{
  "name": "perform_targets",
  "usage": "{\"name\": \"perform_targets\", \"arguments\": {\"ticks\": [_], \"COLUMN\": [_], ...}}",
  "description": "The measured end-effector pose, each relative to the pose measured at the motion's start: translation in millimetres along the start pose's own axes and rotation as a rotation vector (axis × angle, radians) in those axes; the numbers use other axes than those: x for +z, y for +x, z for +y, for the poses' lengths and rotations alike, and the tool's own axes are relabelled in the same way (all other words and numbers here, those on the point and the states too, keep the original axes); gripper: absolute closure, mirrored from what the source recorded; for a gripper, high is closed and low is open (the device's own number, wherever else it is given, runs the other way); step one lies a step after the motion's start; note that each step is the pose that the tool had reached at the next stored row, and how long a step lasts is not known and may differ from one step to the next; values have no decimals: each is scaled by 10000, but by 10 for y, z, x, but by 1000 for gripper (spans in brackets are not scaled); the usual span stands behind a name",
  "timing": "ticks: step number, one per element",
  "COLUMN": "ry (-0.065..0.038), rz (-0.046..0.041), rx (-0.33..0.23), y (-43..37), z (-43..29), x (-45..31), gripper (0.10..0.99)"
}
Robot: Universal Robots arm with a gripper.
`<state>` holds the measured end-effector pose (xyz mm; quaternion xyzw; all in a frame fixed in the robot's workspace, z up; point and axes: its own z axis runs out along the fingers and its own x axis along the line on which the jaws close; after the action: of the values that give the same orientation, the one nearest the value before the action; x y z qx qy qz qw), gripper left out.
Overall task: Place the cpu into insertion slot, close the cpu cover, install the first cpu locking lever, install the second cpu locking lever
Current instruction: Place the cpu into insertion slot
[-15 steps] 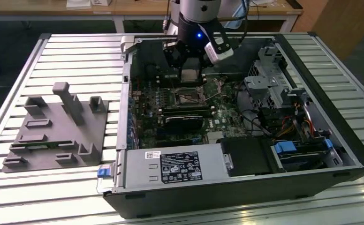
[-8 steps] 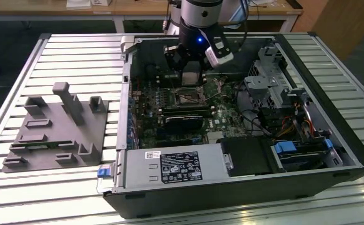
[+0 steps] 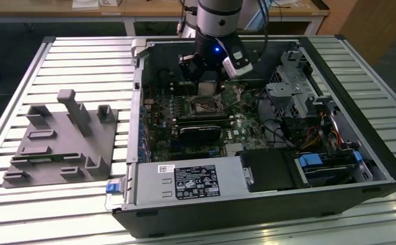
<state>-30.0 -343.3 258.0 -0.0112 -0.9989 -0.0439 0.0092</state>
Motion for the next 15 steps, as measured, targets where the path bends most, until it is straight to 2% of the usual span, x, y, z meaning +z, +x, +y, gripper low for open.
{"name": "perform_targets", "arguments": {"ticks": [8,15], "ry": [2,17], "rz": [0,-6], "rx": [0,60], "y": [-4,-4], "z": [-12,-13], "x": [138,145], "gripper": [549,549]}}
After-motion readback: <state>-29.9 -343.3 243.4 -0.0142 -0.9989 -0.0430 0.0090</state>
